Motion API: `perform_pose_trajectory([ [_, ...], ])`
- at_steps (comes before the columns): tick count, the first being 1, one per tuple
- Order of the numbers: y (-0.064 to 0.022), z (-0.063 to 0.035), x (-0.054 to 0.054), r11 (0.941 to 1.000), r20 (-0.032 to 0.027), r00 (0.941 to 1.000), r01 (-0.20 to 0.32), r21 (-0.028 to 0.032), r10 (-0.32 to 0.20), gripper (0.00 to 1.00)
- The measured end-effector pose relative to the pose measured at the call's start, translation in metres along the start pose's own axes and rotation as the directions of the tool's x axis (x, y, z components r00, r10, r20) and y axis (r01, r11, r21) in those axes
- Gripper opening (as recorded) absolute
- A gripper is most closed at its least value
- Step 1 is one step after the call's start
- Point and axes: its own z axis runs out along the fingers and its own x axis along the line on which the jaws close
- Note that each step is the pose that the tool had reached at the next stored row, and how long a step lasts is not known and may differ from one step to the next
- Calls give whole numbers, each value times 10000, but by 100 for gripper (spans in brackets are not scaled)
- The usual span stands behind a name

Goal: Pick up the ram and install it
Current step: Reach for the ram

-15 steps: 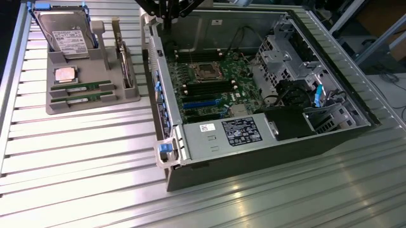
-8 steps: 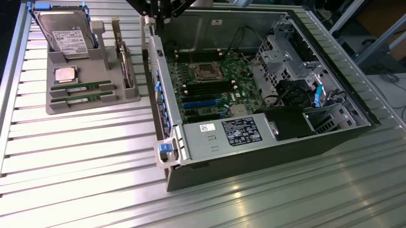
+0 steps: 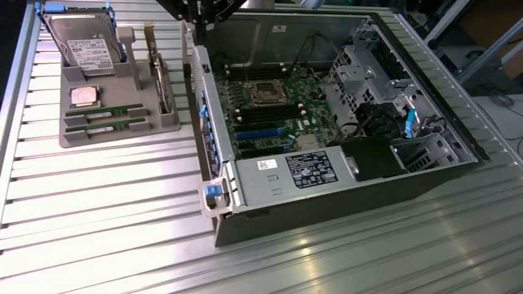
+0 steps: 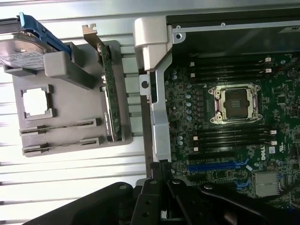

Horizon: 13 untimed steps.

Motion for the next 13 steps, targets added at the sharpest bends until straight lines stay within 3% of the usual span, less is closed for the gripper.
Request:
perform_pose_trajectory([
  [13, -12, -4, 151, 10000, 0, 10000, 0, 0, 0, 11],
])
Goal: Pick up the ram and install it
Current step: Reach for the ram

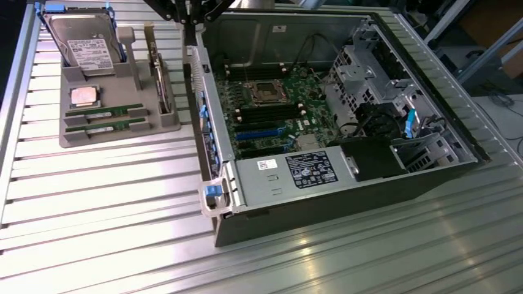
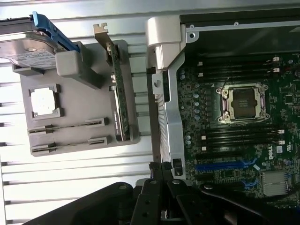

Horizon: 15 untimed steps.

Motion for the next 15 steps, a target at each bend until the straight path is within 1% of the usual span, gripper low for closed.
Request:
perform_pose_trajectory([
  [6, -5, -2, 65, 10000, 0, 10000, 0, 1, 0, 11],
  [9, -9, -4, 126, 10000, 1, 10000, -1, 3, 1, 11],
  [15, -14, -5, 192, 10000, 3, 10000, -1, 3, 1, 11],
])
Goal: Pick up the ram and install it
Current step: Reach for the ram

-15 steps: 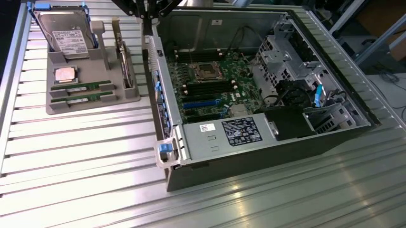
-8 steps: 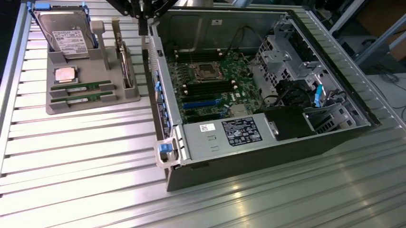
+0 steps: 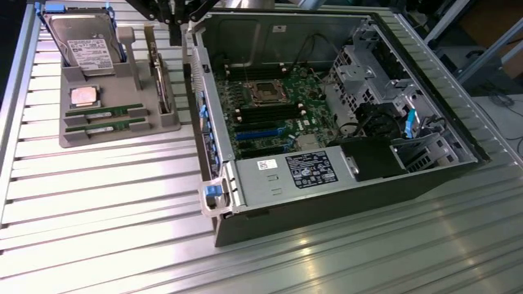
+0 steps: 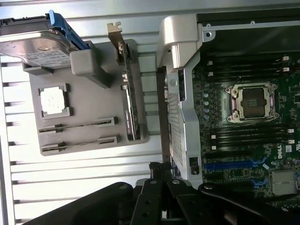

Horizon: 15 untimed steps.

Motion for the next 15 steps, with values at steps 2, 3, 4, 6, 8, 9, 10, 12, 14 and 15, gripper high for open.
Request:
perform_pose_trajectory([
  [2, -2, -1, 21, 10000, 0, 10000, 1, 0, -1, 11],
  [3, -2, -1, 31, 10000, 0, 10000, 0, 0, 0, 11],
  [4, -3, -1, 43, 10000, 1, 10000, 1, 0, -1, 11],
  [6, -6, -2, 81, 10000, 2, 10000, 1, 0, -1, 11],
  [8, -8, -3, 105, 10000, 2, 10000, 1, 0, -1, 11],
  [9, -9, -4, 116, 10000, 2, 10000, 1, 0, -1, 11],
  [10, -10, -4, 136, 10000, 3, 10000, 0, -1, 0, 11],
  [12, -12, -5, 158, 10000, 3, 10000, 1, 0, -1, 11],
  [14, -14, -5, 179, 10000, 3, 10000, 1, 0, -1, 11],
  [15, -14, -6, 191, 10000, 3, 10000, 0, 0, 0, 11],
])
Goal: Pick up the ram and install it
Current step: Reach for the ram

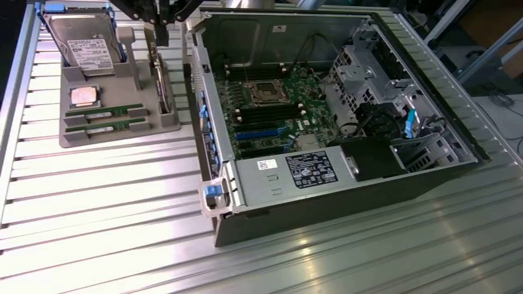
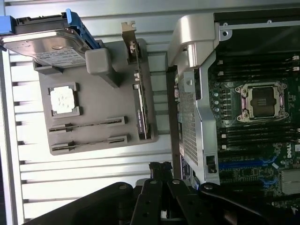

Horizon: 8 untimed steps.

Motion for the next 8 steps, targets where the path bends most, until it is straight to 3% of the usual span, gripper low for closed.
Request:
perform_pose_trajectory([
  [8, -7, -3, 96, 10000, 0, 10000, 0, 1, 0, 11],
])
